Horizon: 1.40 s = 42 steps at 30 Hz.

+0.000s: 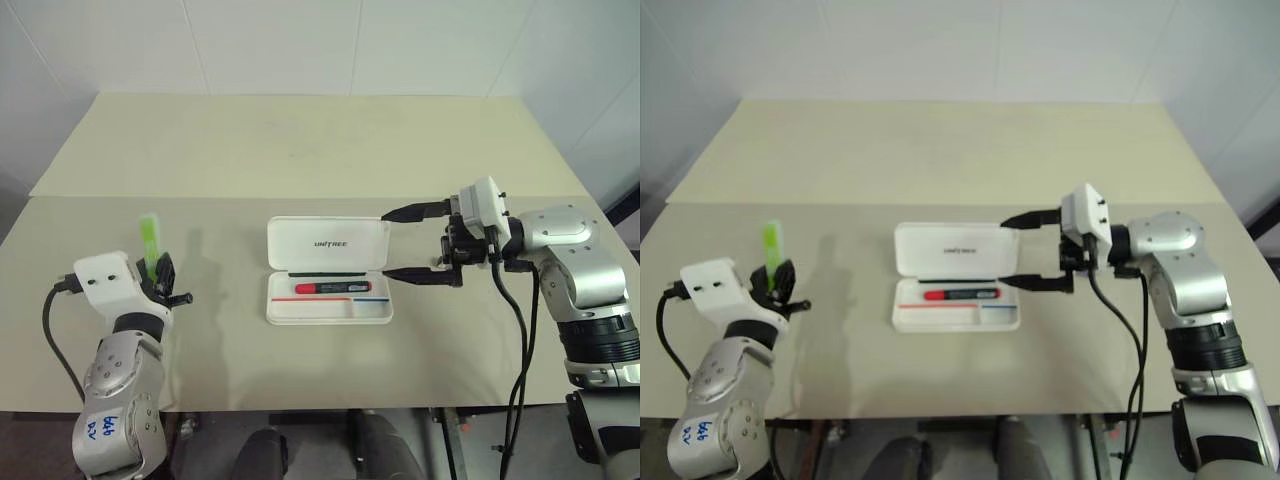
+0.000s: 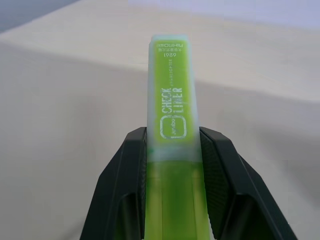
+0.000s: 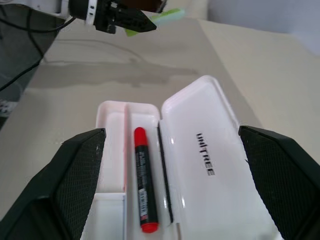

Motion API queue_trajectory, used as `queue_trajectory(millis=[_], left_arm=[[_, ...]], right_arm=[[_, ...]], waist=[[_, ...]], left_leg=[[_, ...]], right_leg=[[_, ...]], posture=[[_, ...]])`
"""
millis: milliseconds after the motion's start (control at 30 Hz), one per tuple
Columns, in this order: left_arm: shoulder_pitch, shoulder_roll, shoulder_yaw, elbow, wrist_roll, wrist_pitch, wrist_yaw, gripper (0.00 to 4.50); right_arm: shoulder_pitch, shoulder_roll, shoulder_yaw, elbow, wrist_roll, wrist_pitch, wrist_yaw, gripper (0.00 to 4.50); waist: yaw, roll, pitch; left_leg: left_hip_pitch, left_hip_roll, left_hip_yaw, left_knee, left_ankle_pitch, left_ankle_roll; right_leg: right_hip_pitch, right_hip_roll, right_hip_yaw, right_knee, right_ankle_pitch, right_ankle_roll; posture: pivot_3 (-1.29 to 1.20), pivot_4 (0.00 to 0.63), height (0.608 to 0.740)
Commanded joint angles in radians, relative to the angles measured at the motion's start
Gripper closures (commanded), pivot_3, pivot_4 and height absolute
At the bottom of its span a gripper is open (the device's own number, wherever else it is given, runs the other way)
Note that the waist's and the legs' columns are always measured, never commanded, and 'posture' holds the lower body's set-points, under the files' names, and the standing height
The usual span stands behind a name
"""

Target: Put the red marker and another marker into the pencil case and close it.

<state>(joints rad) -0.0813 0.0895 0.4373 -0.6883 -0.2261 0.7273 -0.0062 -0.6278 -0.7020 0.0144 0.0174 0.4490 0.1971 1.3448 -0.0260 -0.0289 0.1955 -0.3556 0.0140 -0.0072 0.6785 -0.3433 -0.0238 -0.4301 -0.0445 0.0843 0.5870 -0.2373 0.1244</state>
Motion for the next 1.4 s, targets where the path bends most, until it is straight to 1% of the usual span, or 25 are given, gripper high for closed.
queue_trajectory(millis=[33,167,300,333,400,433,500,600,667,733,833,1000,1200,1400], left_arm=[[-0.062,0.082,-0.032,0.037,-0.072,-0.11,-0.139,3.47],[-0.115,0.213,-0.084,0.109,-0.128,-0.197,-0.325,3.47],[-0.175,0.366,-0.131,0.199,-0.159,-0.362,-0.571,3.47],[-0.185,0.386,-0.137,0.214,-0.171,-0.388,-0.607,3.47],[-0.221,0.442,-0.169,0.255,-0.219,-0.431,-0.743,3.47],[-0.232,0.458,-0.183,0.268,-0.23,-0.447,-0.783,3.47],[-0.255,0.484,-0.209,0.3,-0.228,-0.486,-0.836,3.47],[-0.281,0.525,-0.278,0.348,-0.22,-0.542,-0.959,3.47],[-0.299,0.536,-0.324,0.39,-0.202,-0.56,-1.0,3.47],[-0.318,0.538,-0.375,0.444,-0.162,-0.558,-1.005,3.47],[-0.354,0.516,-0.469,0.518,-0.123,-0.556,-1.035,3.47],[-0.397,0.494,-0.576,0.576,-0.091,-0.538,-1.086,3.47],[-0.409,0.483,-0.635,0.595,-0.09,-0.508,-1.133,3.47],[-0.404,0.513,-0.656,0.614,-0.045,-0.508,-1.153,3.47]], right_arm=[[0.034,-0.019,-0.062,-0.067,0.024,-0.019,-0.028,0.0],[0.072,-0.035,-0.101,-0.125,0.09,0.025,-0.015,0.0],[0.134,-0.074,-0.153,-0.163,0.103,0.052,-0.05,0.0],[0.144,-0.079,-0.162,-0.167,0.102,0.052,-0.055,0.0],[0.185,-0.093,-0.194,-0.188,0.105,0.055,-0.079,0.0],[0.198,-0.098,-0.206,-0.192,0.107,0.055,-0.085,0.0],[0.223,-0.105,-0.228,-0.203,0.109,0.053,-0.104,0.0],[0.265,-0.122,-0.264,-0.222,0.095,0.043,-0.134,0.0],[0.293,-0.134,-0.29,-0.24,0.099,0.048,-0.151,0.0],[0.323,-0.143,-0.315,-0.264,0.108,0.057,-0.167,0.0],[0.38,-0.15,-0.351,-0.321,0.122,0.079,-0.195,0.0],[0.441,-0.156,-0.391,-0.399,0.146,0.116,-0.244,0.0],[0.484,-0.163,-0.416,-0.455,0.164,0.14,-0.284,0.0],[0.515,-0.157,-0.427,-0.487,0.174,0.147,-0.314,0.0]], waist=[[0.001,0.0,0.0],[-0.001,0.0,0.0],[-0.002,0.0,0.0],[-0.003,0.0,0.0],[-0.002,0.0,0.0],[-0.002,0.0,0.0],[-0.002,0.0,0.0],[-0.002,0.0,0.0],[-0.002,0.0,0.0],[-0.002,0.0,0.0],[0.0,0.0,0.0],[-0.001,0.0,0.0],[-0.002,0.0,0.0],[-0.002,0.0,0.0]], left_leg=[[-0.001,0.0,0.001,0.0,0.0,0.0],[-0.001,0.0,0.001,0.0,0.0,0.0],[0.0,0.001,0.001,-0.001,0.0,0.0],[0.0,0.001,0.001,-0.001,0.0,0.0],[0.001,0.001,0.003,-0.003,0.0,0.0],[0.001,0.001,0.003,-0.003,0.0,0.0],[0.001,0.001,0.003,-0.003,0.0,0.0],[0.001,0.001,0.003,-0.003,0.0,0.0],[0.001,0.001,0.004,-0.003,0.0,0.0],[0.001,0.001,0.004,-0.003,0.0,0.0],[0.001,0.0,0.004,-0.002,0.0,0.001],[0.001,0.0,0.004,-0.002,0.0,0.001],[0.001,0.0,0.004,-0.002,0.001,0.001],[0.001,0.0,0.004,0.0,0.001,0.001]], right_leg=[[0.0,0.0,-0.001,0.0,0.0,0.0],[0.0,0.0,-0.001,0.0,0.0,0.0],[0.0,0.0,-0.002,0.0,-0.001,-0.001],[0.0,0.0,-0.002,0.0,-0.001,-0.002],[0.0,0.0,-0.001,0.0,-0.001,-0.002],[0.0,0.0,-0.001,0.0,-0.001,-0.002],[0.0,0.0,-0.001,0.0,-0.002,-0.003],[0.0,0.0,0.0,0.0,-0.001,-0.002],[0.0,0.001,0.0,0.0,-0.001,-0.002],[0.0,0.001,0.0,0.001,-0.002,-0.002],[0.0,0.001,0.0,0.001,-0.001,-0.001],[0.0,0.001,0.001,0.002,-0.001,0.0],[0.0,0.002,0.002,0.003,-0.002,0.0],[0.0,0.002,0.003,0.004,-0.001,0.0]], posture=[[0.0,0.15,0.74],[0.0,0.15,0.74],[0.0,0.15,0.74],[0.0,0.15,0.74],[0.0,0.15,0.74],[0.0,0.15,0.74],[0.0,0.15,0.74],[0.0,0.15,0.74],[0.0,0.15,0.74],[0.0,0.15,0.74],[0.0,0.15,0.74],[0.0,0.15,0.74],[0.0,0.15,0.74],[0.0,0.15,0.74]])
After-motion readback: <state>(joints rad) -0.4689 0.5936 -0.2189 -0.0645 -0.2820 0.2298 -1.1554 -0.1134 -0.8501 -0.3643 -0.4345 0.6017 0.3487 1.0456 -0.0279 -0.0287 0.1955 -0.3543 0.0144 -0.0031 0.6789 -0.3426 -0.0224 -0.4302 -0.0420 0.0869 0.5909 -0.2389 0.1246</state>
